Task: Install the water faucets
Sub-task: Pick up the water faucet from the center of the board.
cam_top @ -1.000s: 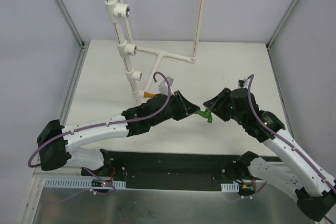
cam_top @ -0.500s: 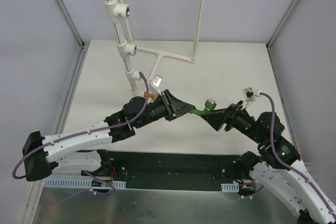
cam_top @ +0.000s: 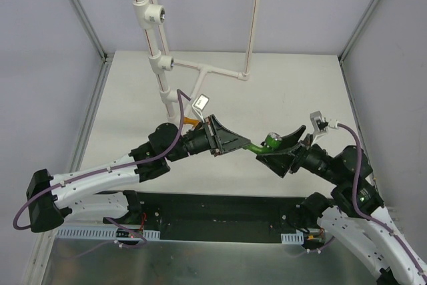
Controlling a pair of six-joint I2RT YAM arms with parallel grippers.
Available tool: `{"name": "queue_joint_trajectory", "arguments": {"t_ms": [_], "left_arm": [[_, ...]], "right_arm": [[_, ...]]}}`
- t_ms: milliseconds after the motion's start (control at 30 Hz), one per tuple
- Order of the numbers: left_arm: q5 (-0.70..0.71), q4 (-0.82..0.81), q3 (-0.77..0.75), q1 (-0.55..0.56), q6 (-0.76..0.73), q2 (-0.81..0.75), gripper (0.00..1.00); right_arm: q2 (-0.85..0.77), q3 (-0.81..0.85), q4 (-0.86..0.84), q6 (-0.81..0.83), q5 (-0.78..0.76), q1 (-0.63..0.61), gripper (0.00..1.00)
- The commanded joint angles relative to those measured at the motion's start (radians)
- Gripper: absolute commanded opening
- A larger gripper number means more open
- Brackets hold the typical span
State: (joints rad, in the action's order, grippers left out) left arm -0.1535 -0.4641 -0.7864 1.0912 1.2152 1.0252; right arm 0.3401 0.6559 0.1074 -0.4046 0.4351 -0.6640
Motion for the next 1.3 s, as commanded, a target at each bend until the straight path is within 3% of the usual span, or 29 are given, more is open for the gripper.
{"name": "queue_joint_trajectory", "arguments": {"t_ms": [0, 433, 1067, 1267], "left_arm": [[-0.014, -0.16, -0.002, -0.007, 0.007, 0.013, 0.0], [-0.032, -0.268, -0.085, -0.008, -0.108, 0.125, 0.0], [-0.05, -0.343, -0.126, -0.016, -0.109, 0.187, 0.0], [-0.06, -0.354, -0.132, -0.016, -0.108, 0.207, 0.0]], "right_arm": [[0.003, -0.001, -0.103, -0.022, 0.022, -0.005, 0.8], [0.022, -0.01, -0.127, -0.036, 0.045, -0.005, 0.75], [0.054, -0.027, -0.183, -0.066, 0.063, -0.006, 0.66], [0.054, -0.021, -0.181, -0.065, 0.062, -0.006, 0.59]]}}
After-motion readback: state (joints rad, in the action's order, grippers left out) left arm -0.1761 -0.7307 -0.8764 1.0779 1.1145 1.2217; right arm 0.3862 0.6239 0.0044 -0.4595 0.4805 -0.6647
